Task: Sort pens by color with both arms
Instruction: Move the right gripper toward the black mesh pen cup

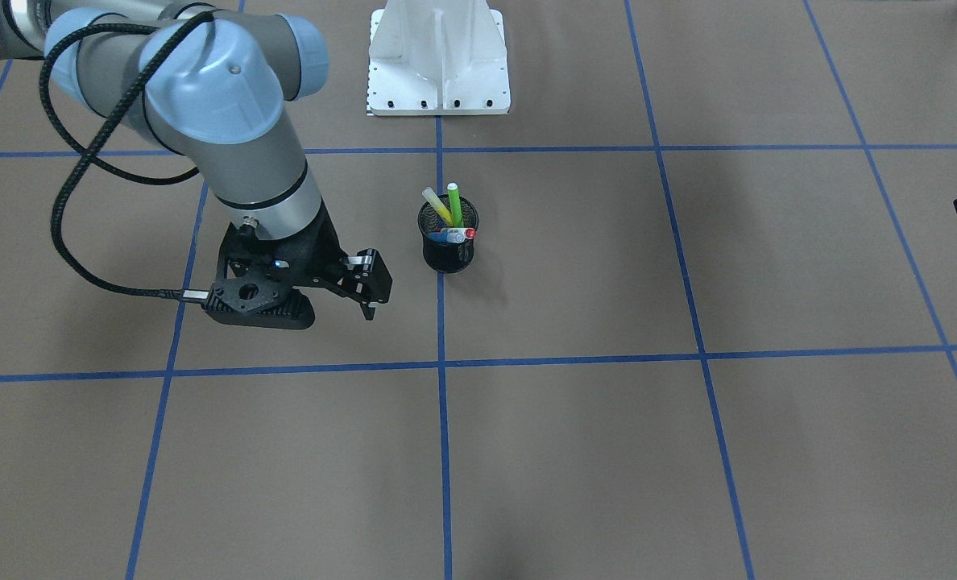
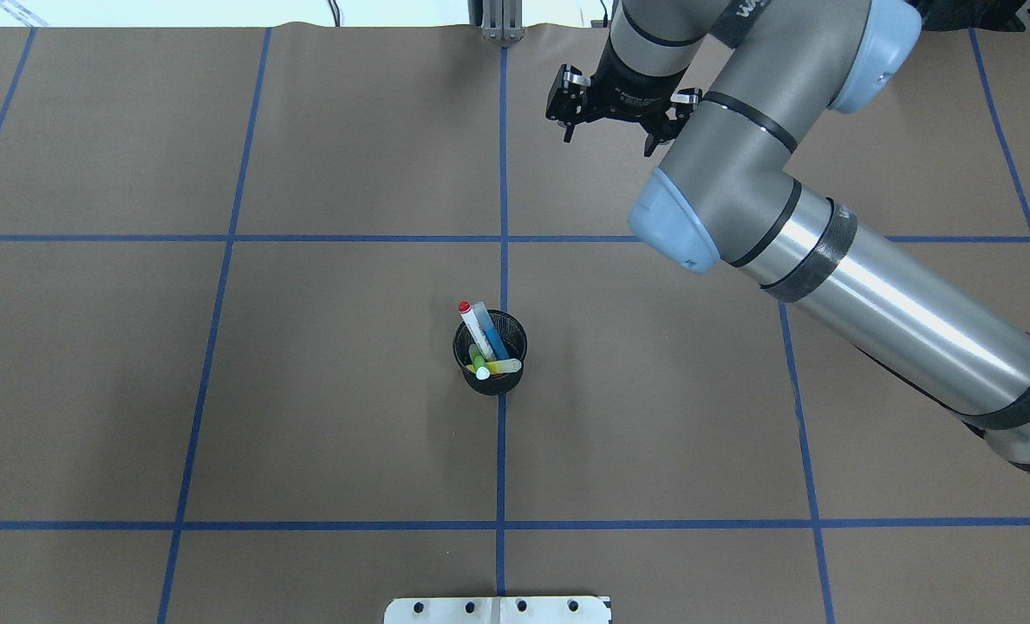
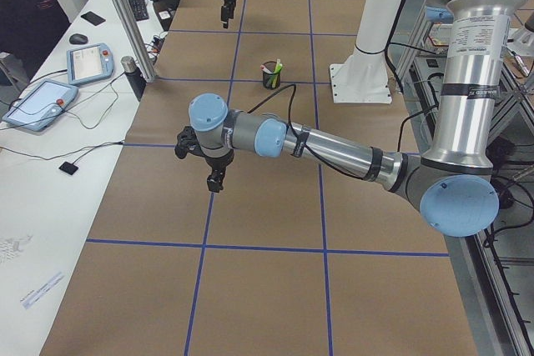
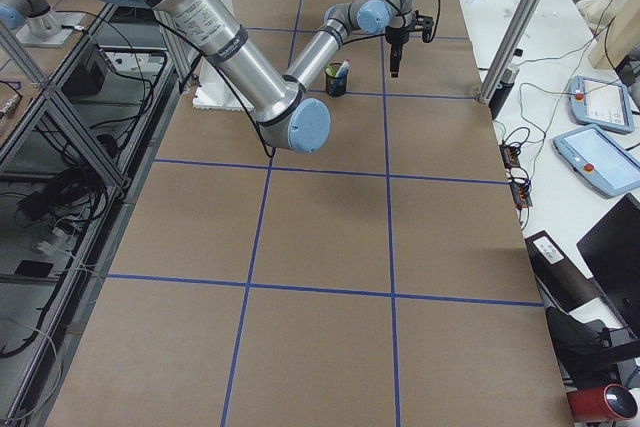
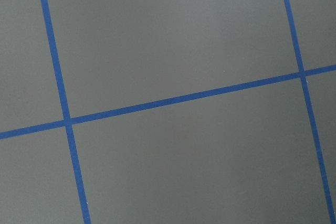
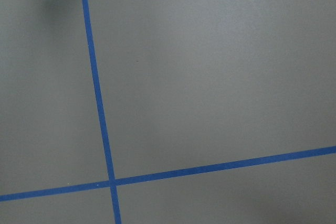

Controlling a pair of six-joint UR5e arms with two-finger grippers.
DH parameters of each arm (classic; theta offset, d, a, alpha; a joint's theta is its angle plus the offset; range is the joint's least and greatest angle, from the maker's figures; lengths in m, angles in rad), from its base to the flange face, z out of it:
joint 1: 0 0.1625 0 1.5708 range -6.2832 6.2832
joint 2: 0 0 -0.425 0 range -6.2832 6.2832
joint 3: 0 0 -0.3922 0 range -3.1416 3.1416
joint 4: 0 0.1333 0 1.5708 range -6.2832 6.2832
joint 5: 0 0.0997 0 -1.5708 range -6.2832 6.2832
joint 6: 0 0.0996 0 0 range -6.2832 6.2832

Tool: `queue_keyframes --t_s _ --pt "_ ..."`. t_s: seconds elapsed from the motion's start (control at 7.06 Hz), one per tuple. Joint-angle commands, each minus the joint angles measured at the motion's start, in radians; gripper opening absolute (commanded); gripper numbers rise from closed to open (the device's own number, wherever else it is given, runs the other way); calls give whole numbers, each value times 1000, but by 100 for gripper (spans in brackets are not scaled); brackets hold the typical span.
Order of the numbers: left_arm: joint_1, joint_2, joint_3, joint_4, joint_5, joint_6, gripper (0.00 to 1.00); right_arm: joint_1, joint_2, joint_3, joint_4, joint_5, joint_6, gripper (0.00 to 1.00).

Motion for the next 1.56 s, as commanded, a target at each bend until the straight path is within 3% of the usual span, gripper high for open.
queue_keyframes --t_s 0.0,0.85,1.13,1.42 --pt "30 2 -9 -10 -8 -45 99 -81 42 -40 0 -81 -72 99" --pt "33 14 -7 -10 -9 -49 99 -166 63 -54 -4 -87 -343 99" --pt "33 14 -8 -8 -9 -49 99 -187 118 -126 -12 -130 -386 99" --pt "33 14 -6 -7 -9 -49 99 -209 110 -125 -23 -134 -403 99"
